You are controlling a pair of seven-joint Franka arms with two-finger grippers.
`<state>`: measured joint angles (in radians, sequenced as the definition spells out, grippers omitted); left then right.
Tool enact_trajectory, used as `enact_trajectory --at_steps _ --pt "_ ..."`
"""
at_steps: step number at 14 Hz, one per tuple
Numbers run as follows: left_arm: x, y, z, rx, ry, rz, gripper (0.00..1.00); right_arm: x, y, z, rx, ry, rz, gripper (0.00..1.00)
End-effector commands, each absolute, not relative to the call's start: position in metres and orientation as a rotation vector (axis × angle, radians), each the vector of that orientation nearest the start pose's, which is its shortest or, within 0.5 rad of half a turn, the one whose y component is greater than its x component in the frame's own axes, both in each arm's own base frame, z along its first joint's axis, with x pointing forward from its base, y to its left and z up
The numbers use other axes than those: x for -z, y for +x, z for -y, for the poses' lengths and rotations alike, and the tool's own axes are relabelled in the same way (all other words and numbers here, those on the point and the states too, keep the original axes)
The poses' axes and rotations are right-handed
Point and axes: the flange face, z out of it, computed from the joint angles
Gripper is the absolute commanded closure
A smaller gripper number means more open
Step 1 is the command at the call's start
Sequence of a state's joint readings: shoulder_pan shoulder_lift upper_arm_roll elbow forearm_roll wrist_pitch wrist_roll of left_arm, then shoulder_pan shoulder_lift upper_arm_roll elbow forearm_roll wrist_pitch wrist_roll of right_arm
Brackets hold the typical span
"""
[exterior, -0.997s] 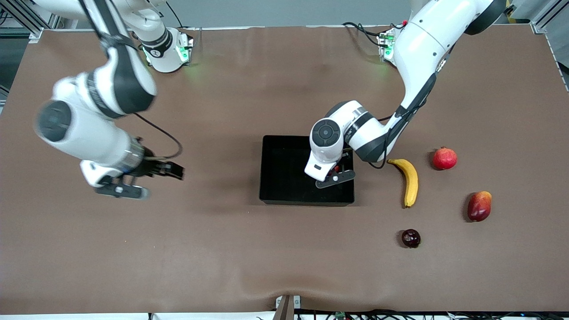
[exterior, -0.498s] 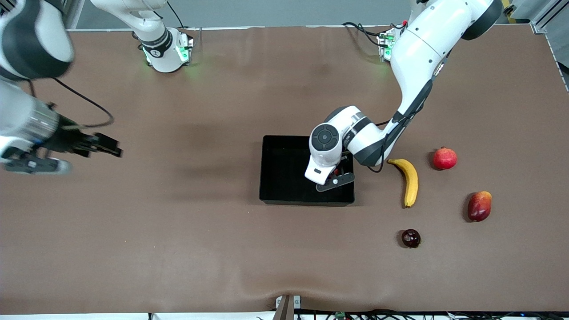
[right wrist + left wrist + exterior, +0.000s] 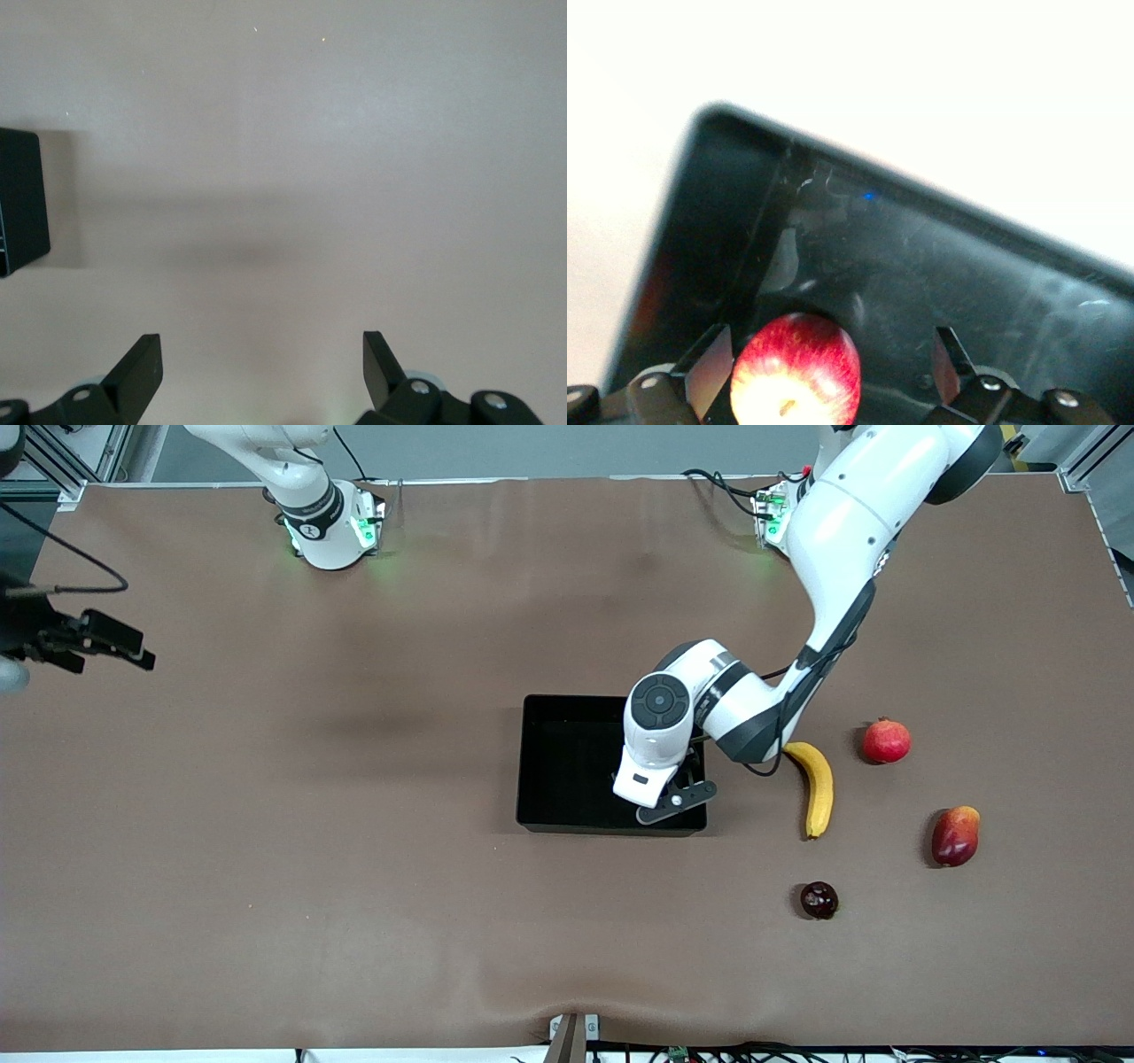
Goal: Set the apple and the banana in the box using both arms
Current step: 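Lower the apple into the box and open the left gripper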
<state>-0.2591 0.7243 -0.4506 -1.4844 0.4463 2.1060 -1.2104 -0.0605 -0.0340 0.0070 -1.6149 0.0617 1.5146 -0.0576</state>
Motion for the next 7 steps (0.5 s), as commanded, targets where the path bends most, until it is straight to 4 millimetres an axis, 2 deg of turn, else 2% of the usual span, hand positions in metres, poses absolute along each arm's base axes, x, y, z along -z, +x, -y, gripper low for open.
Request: enact_trajectory --at_steps 1,2,4,7 --pt "-0.333 0.598 0.378 0.158 -2.997 0.657 0.00 -0.632 0.522 0.021 -0.114 -3.099 -0.010 0.00" --pt "-0.354 0.602 0.367 0.169 -2.998 0.704 0.00 -0.635 0.519 0.021 -0.132 -3.110 -0.044 0.00" --pt "-0.384 0.614 0.336 0.185 -2.979 0.767 0.00 -0.644 0.517 0.013 -0.143 -3.147 -0.050 0.00" --pt "-0.415 0.630 0.284 0.176 -2.985 0.689 0.00 -0.653 0.517 0.020 -0.117 -3.157 -0.069 0.00"
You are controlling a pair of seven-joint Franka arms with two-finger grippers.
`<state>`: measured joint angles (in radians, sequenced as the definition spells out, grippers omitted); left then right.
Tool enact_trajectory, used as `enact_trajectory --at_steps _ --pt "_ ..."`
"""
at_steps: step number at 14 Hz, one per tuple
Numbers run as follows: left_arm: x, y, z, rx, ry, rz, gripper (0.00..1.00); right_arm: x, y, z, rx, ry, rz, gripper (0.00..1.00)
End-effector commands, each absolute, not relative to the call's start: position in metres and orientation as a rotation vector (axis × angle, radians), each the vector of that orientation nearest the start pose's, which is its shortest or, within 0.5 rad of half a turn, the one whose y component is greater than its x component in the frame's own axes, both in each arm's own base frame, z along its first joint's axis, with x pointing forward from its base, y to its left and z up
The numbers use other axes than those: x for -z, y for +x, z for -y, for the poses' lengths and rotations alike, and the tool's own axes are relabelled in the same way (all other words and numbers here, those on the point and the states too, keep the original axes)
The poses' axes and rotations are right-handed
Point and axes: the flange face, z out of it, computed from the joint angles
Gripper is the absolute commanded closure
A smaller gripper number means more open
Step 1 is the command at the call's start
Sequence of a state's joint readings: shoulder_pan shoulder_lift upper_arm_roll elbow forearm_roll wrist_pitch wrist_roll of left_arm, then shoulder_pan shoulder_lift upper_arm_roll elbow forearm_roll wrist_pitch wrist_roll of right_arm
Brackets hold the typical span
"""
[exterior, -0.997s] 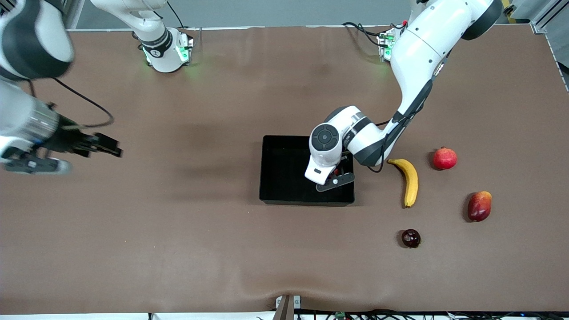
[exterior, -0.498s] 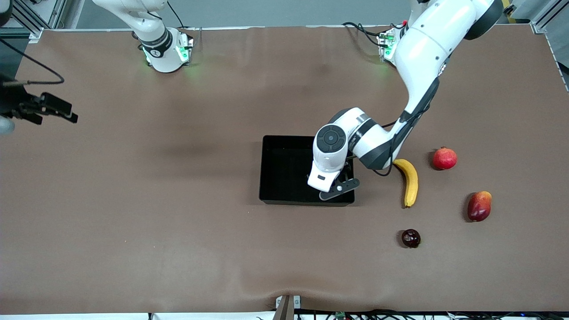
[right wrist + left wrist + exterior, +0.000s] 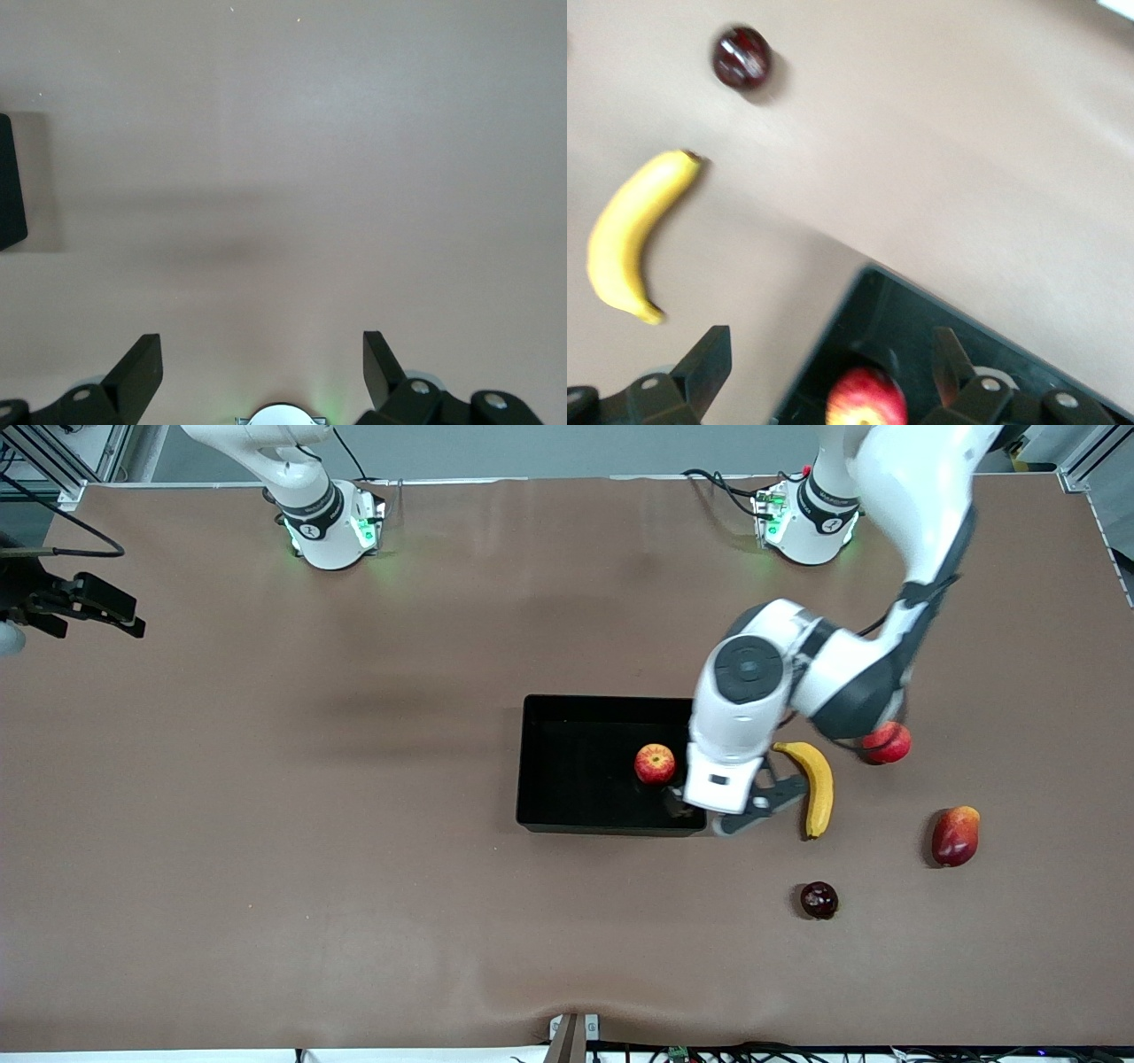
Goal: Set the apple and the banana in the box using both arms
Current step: 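Lower the apple into the box and open the left gripper, then move the left gripper over to the yellow banana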
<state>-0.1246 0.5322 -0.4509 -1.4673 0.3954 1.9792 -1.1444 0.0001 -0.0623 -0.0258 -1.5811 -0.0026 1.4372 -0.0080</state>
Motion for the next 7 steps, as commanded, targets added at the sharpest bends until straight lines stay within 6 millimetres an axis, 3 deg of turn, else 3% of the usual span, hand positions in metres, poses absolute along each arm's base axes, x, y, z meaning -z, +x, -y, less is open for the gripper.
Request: enact_trajectory --at_steps 1,3,5,7 --pt "-0.420 0.636 0.264 0.172 -2.993 0.652 0.00 -0.654 0.517 0.021 -0.116 -3.151 -0.078 0.00" --pt "-0.425 0.647 0.226 0.138 -3.012 0.594 0.00 -0.653 0.515 0.028 -0.137 -3.132 -0.103 0.00" --pt "-0.414 0.652 0.200 0.088 -3.022 0.548 0.00 -0.652 0.514 0.037 -0.141 -3.097 -0.129 0.00" --pt "-0.398 0.656 0.164 0.038 -3.013 0.495 0.00 -0.653 0.515 0.033 -0.135 -3.082 -0.118 0.00"
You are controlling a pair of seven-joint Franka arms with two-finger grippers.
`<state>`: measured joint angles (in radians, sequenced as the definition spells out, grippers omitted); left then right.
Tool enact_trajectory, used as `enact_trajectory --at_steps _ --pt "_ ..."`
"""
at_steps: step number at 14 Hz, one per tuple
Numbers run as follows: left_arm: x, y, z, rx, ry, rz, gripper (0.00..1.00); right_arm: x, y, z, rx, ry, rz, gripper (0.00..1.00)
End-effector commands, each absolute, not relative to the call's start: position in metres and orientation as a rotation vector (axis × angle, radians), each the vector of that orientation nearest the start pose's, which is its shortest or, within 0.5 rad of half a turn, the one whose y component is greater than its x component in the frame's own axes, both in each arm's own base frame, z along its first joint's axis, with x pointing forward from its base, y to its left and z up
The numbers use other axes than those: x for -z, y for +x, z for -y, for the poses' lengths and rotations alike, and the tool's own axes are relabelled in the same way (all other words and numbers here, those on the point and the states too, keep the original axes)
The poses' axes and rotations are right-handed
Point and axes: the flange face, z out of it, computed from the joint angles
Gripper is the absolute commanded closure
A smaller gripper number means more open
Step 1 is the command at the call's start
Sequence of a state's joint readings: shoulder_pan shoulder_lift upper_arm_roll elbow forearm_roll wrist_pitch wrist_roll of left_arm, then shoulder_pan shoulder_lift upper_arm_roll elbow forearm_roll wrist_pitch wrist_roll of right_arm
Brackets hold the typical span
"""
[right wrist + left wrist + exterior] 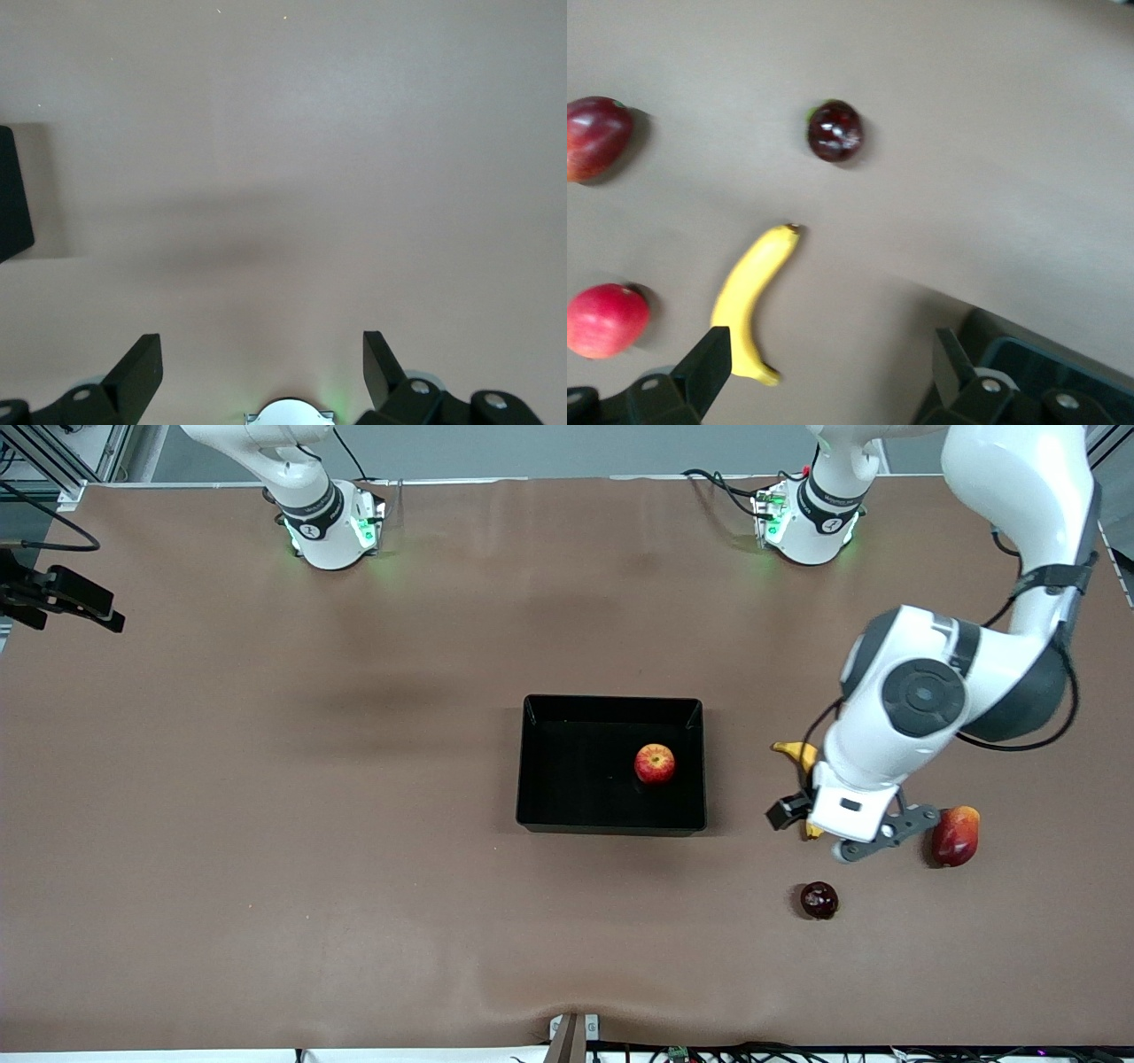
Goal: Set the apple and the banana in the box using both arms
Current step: 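Move the left gripper over to the yellow banana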
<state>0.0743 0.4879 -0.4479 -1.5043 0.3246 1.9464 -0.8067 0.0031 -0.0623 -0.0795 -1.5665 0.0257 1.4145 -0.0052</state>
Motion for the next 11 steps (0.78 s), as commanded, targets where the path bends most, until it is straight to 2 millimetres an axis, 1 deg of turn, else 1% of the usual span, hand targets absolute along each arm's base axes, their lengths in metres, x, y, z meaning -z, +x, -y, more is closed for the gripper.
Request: enact_trajectory --at_steps 1,2,4,5,8,9,11 --pt "-0.389 0.658 0.143 0.009 -3.012 0.459 0.00 -0.654 0.515 0.031 -0.128 -3.083 -0.114 0.00" --pt "-0.380 0.659 0.126 -0.014 -3.015 0.422 0.00 -0.655 0.514 0.029 -0.124 -3.084 -0.109 0.00" --pt "-0.362 0.657 0.101 -0.056 -3.014 0.396 0.00 -0.654 0.515 0.028 -0.128 -3.084 -0.102 0.00" --pt "-0.351 0.654 0.095 -0.053 -3.021 0.398 0.00 -0.654 0.515 0.029 -0.128 -3.084 -0.102 0.00" --pt "-0.327 0.648 0.094 -0.056 -3.035 0.389 0.00 -0.654 0.515 0.028 -0.127 -3.095 -0.088 0.00" --pt "-0.320 0.646 0.091 -0.070 -3.030 0.390 0.00 -0.653 0.515 0.027 -0.130 -3.099 -0.084 0.00" --pt "-0.301 0.645 0.086 -0.118 -3.030 0.400 0.00 -0.654 0.515 0.027 -0.128 -3.106 -0.076 0.00"
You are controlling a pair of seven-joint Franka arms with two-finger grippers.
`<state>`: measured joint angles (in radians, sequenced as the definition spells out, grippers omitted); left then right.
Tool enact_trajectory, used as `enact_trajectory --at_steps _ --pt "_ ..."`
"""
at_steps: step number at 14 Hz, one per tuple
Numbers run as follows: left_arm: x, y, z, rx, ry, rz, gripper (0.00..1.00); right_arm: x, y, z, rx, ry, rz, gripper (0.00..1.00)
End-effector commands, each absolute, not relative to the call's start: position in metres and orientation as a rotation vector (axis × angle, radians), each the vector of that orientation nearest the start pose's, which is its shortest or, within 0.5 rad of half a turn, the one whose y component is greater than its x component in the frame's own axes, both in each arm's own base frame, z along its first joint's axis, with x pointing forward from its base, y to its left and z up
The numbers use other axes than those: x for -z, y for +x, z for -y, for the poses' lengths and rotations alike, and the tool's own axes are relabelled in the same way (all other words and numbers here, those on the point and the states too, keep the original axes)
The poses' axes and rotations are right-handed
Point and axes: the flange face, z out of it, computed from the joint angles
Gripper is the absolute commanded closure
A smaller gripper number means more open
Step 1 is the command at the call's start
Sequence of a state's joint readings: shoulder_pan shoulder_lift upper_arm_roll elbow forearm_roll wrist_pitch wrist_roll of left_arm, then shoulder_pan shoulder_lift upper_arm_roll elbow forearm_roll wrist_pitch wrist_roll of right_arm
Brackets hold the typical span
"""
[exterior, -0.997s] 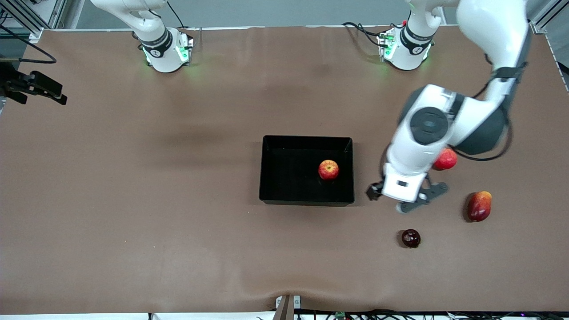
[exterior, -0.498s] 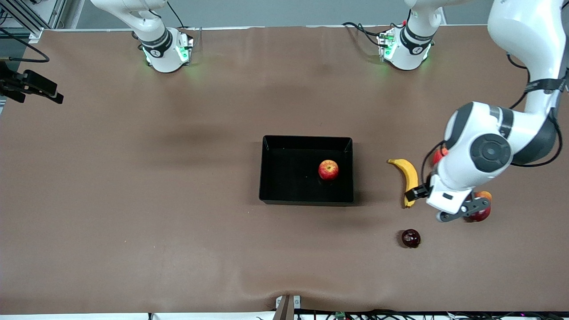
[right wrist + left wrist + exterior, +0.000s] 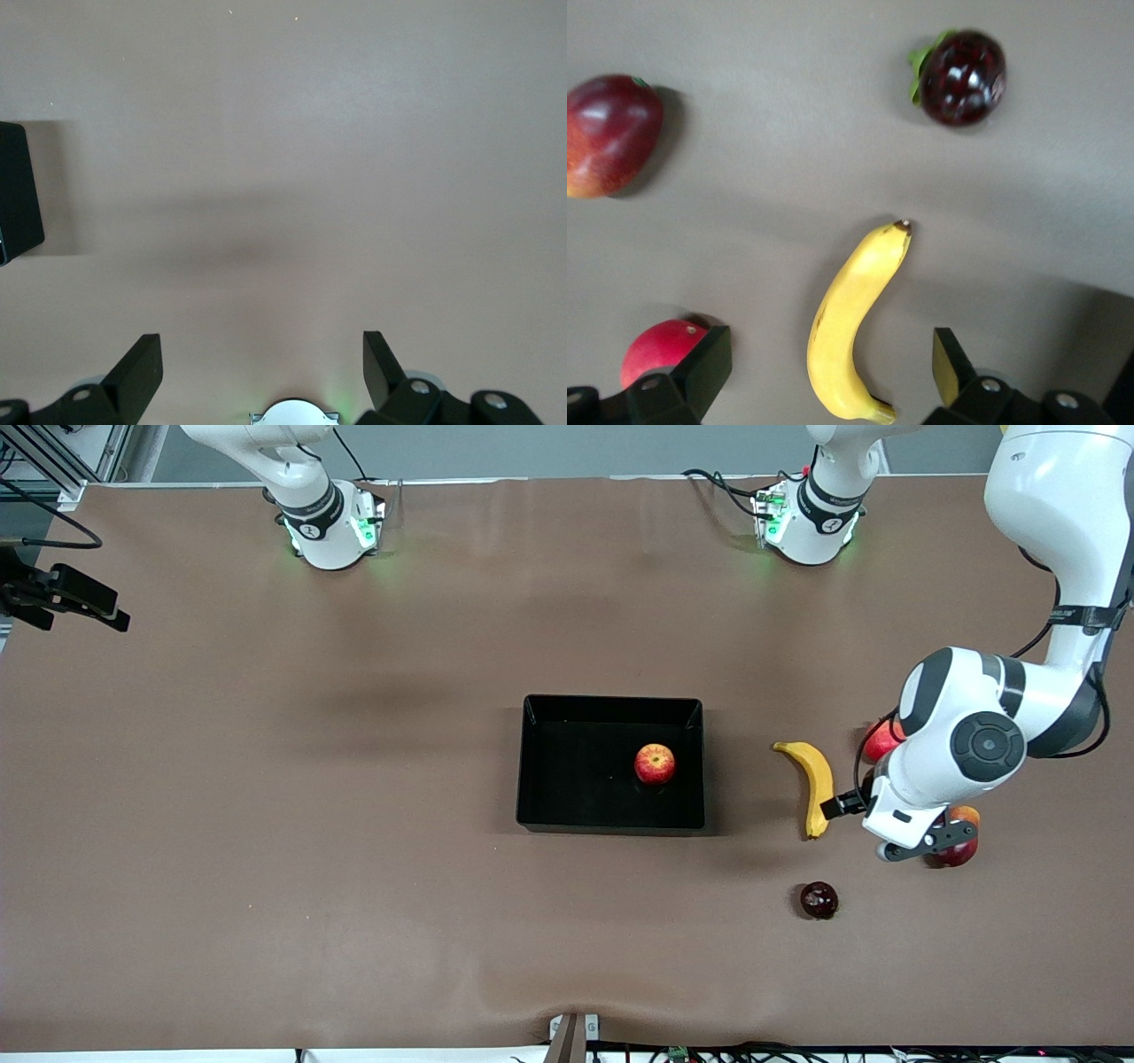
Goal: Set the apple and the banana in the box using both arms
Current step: 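Move the left gripper over to the yellow banana, then close the left gripper on the banana's stem end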
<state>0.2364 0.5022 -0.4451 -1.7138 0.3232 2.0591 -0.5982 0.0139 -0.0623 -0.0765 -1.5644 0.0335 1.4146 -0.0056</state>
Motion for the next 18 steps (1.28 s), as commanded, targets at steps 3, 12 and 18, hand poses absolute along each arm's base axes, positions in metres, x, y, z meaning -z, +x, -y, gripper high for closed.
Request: enact_trajectory --at_steps 3,12,18 --pt "-0.287 0.637 0.086 -0.144 -3.021 0.395 0.00 -0.654 0.516 0.017 -0.129 -3.156 -0.043 0.00" --pt "-0.245 0.625 0.086 -0.194 -3.039 0.409 0.00 -0.654 0.517 0.015 -0.114 -3.137 -0.053 0.00" --pt "-0.211 0.605 0.092 -0.212 -3.062 0.381 0.21 -0.647 0.518 0.032 -0.129 -3.116 -0.100 0.00"
